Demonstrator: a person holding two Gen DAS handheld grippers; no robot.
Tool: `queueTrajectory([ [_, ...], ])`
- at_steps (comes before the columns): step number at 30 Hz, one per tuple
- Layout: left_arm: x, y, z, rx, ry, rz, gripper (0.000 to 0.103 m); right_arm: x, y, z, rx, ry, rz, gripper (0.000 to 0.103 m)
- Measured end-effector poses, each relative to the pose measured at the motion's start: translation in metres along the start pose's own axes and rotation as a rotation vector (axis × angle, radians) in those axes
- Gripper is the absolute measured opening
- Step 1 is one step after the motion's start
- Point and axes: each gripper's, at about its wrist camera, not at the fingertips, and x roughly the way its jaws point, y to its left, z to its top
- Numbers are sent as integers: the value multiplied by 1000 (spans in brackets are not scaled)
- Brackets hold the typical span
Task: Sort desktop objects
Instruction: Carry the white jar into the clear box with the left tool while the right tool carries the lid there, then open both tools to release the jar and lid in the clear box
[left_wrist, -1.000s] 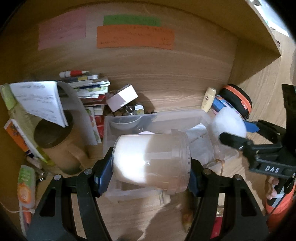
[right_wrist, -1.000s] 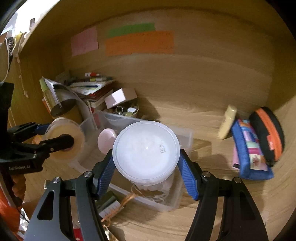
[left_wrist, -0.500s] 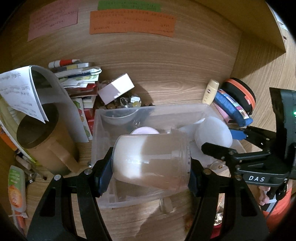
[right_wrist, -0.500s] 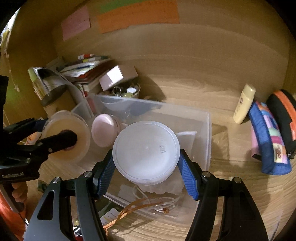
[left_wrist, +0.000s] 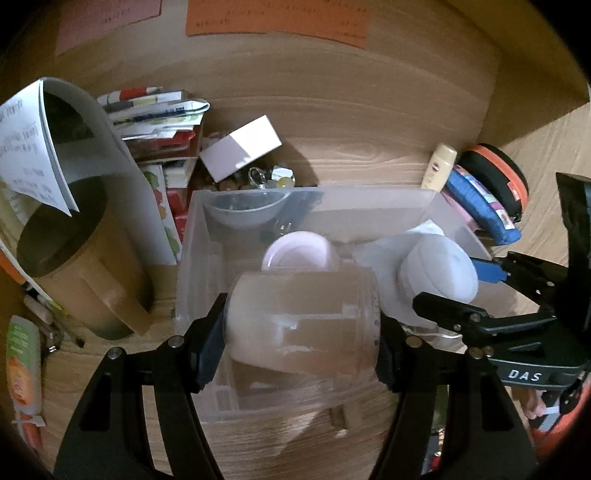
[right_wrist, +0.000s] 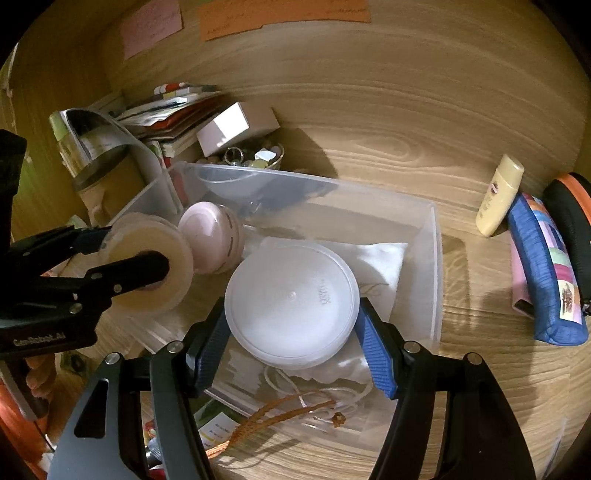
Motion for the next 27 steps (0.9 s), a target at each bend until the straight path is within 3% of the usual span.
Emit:
queueTrajectory([
  [9,4,-7,-3,48,-7,65,69,-2,-1,1,-2,-2,-5,63],
  [14,0,-3,-1,37,-26,65,69,-4,2,1,-13,-12,-27,65],
  [18,-9,-4,1,40,-44,61,70,-10,6,3,-34,-35,-23,76],
  [27,-47,-3,0,39,-119,75,85,-36,16,7,-63,-104,-49,81],
])
